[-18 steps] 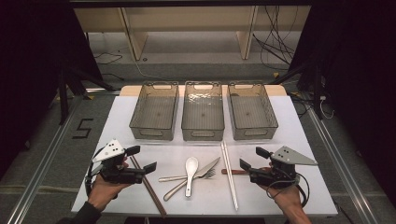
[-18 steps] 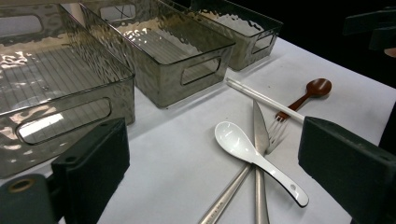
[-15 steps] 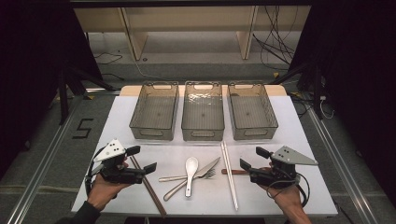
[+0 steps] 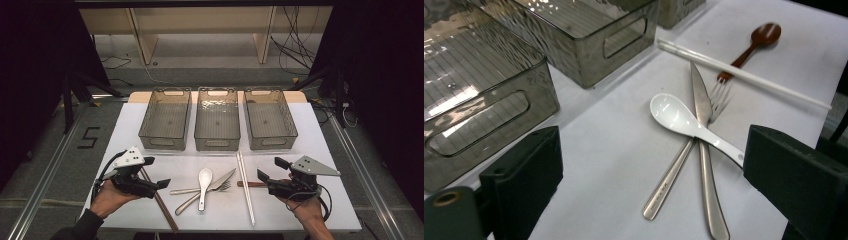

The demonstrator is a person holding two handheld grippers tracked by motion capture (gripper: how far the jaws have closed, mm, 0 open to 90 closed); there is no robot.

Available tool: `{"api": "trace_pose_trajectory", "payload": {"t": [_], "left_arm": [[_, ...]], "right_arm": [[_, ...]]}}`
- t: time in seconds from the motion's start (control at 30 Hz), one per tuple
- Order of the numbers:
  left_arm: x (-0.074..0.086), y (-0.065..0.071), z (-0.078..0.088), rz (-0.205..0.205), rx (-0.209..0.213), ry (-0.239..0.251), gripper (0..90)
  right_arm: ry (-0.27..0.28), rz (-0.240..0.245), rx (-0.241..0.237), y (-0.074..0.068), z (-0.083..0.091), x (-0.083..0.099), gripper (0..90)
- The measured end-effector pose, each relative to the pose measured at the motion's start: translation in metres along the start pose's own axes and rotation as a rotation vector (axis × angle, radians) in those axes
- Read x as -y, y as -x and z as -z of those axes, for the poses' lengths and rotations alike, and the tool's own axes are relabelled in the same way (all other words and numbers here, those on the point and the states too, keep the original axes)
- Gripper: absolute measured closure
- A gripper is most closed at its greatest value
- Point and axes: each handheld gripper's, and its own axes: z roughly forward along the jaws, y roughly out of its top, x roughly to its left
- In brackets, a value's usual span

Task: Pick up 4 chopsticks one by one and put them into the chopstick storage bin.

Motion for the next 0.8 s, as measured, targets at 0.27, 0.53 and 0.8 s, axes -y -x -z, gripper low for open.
{"api": "trace_pose_trajectory", "payload": {"t": [0.27, 0.53, 0.8], "left_arm": [[-0.004, -0.003, -0.005, -0.098, 0.013, -0.129, 8.6], [0.0, -0.008, -0.006, -0.144, 0.041, -0.213, 9.6], [0.012, -0.008, -0.014, -0.204, 0.072, -0.348, 12.3]], "right_arm": [[-0.007, -0.003, -0.005, 0.0, 0.0, 0.0, 25.9], [-0.016, -0.008, -0.006, 0.0, -0.001, -0.001, 26.1], [-0.027, -0.003, -0.008, 0.0, -0.002, -0.001, 26.1]]}}
